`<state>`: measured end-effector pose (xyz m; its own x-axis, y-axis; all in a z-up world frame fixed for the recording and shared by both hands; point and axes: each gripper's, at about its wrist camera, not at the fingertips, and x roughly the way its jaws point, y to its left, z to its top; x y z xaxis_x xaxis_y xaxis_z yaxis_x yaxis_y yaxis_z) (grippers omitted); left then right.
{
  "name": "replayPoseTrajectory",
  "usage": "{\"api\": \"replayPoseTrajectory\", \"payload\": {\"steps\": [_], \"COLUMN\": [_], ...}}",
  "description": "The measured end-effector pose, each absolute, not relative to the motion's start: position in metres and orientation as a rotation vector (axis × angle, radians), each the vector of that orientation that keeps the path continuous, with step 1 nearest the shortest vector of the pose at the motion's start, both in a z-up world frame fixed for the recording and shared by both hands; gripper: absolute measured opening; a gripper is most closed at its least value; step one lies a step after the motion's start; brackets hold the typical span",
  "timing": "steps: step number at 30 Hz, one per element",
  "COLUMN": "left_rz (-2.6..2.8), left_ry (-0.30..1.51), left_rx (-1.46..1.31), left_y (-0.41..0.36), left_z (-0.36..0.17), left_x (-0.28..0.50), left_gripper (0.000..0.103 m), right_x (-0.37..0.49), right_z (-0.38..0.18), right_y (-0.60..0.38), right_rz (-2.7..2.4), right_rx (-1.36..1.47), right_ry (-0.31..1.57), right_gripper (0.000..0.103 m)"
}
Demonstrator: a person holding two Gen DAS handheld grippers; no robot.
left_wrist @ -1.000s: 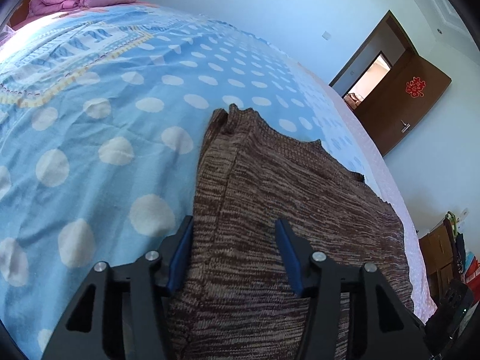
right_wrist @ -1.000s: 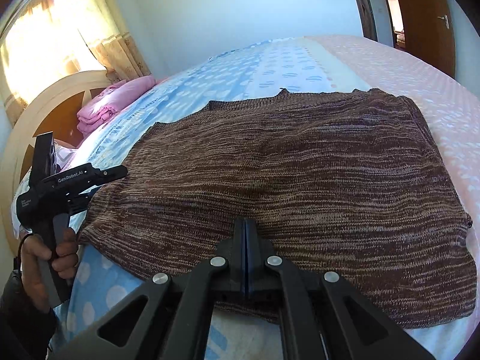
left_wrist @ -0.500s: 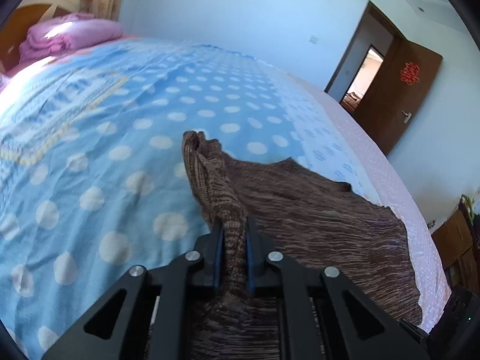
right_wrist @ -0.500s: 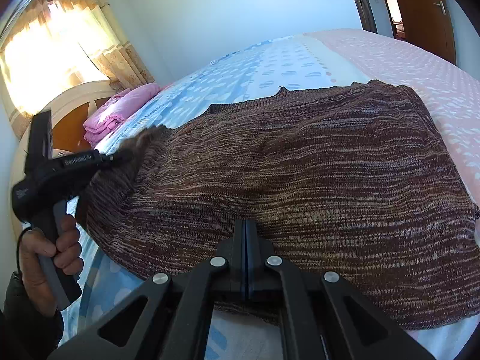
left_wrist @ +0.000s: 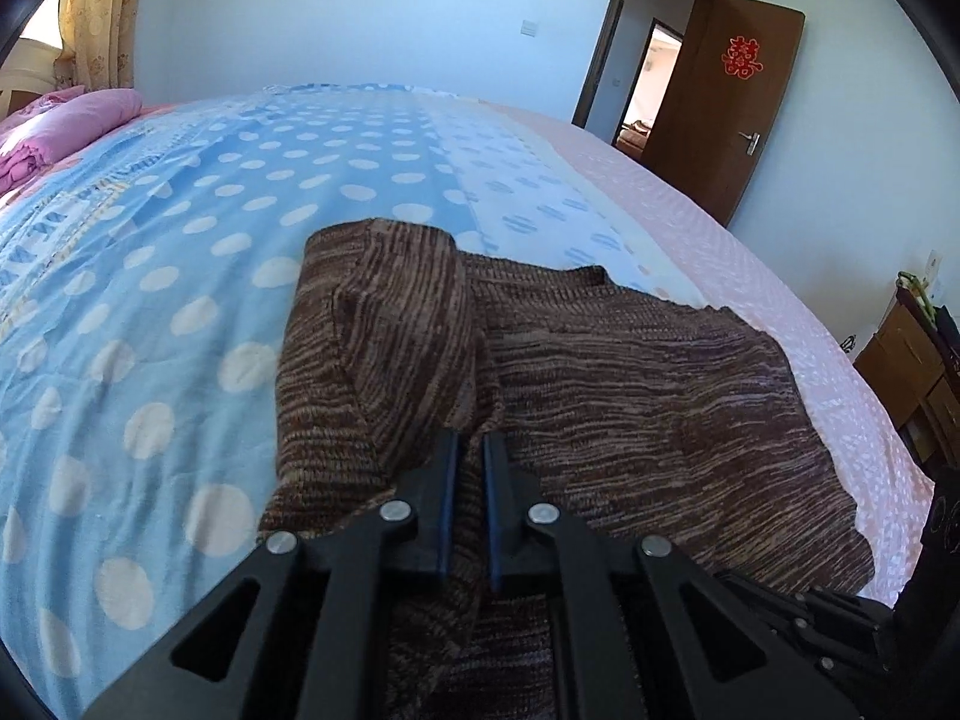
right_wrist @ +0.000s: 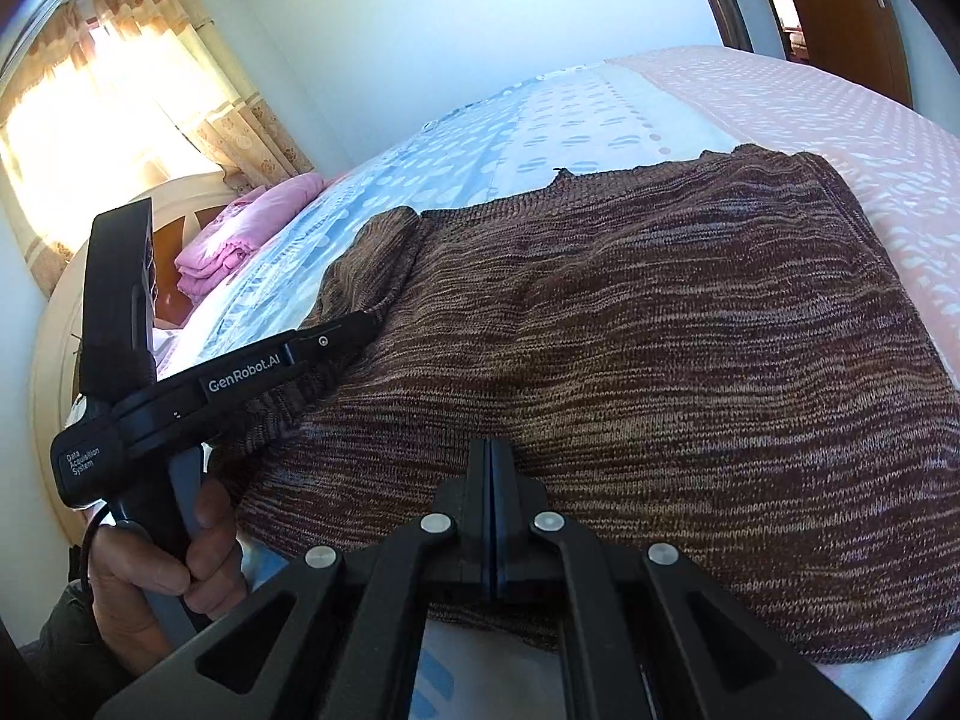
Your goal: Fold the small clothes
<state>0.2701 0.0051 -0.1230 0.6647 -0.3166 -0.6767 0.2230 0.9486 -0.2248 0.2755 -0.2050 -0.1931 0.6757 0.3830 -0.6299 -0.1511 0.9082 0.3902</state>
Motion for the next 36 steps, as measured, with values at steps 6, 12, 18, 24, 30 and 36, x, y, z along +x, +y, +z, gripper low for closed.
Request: {"api": "replayPoseTrajectory", "payload": {"steps": [6, 12, 18, 24, 30, 36], "left_rz": [-0.293, -0.297, -0.307, -0.317, -0.337, -0.360], "left_ry": [0.779, 0.776, 0.773, 0.771, 0.768, 0.759], "left_rx": [-0.111, -0.125, -0.145, -0.163, -0.206, -0.257], "left_y": [-0.002, 0.001, 0.004, 0.006, 0.013, 0.019], "left_z": [-0.125, -0.125, -0.126, -0.126, -0.127, -0.128], "left_x": [0.272, 0.270, 0.271, 0.272, 0.273, 0.273], "left_gripper": [0.011, 0.012, 0.012, 0.012, 0.012, 0.012], "right_x": [0.276, 0.283, 0.290, 0.323, 0.344, 0.358], "right_z": [-0.193, -0.188, -0.148, -0.143, -0.163, -0.167], "right_y": [-0.205, -0.197, -0.182, -0.169, -0.167, -0.160], "right_rz": [0.297, 0.268, 0.278, 0.324, 0.399, 0.453], "right_rx": [0.306, 0.271, 0.229, 0.244, 0.404, 0.472], "right_ry": [0.777, 0.822, 0.757, 0.774, 0.835, 0.840], "right_gripper": [0.000, 0.000, 0.001, 0.001, 0.002, 0.051]}}
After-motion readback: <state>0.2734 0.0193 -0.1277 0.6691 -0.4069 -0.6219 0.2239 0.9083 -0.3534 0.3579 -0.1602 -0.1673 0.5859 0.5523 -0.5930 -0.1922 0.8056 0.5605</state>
